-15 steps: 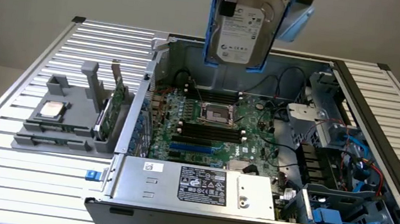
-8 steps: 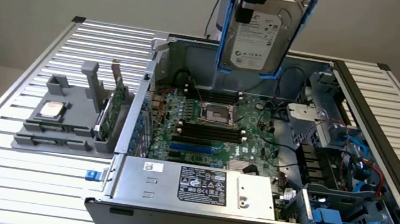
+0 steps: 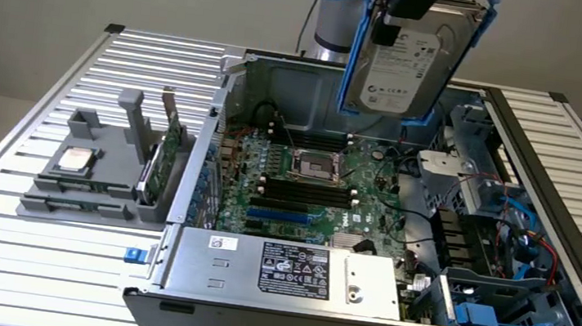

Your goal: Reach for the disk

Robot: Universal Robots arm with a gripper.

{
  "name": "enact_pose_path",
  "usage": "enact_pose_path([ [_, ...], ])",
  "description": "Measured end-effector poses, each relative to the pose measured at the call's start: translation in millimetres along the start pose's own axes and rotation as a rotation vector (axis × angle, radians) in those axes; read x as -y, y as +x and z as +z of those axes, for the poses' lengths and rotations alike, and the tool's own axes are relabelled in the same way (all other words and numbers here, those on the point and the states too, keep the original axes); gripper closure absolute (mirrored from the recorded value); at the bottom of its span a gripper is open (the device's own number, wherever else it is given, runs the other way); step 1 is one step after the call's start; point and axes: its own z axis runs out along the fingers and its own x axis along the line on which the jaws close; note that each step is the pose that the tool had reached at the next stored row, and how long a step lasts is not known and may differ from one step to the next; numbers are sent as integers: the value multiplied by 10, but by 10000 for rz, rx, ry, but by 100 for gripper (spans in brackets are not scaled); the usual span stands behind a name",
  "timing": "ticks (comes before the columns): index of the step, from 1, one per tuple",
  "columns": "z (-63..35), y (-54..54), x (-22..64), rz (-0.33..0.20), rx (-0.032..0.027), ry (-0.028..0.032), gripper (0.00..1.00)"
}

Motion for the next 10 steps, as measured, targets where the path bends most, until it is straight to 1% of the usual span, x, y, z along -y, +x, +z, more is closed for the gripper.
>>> enact_pose_path([
  [4,-14,88,111,-1,23,1,67],
  [10,-35,230,247,-2,58,2,67],
])
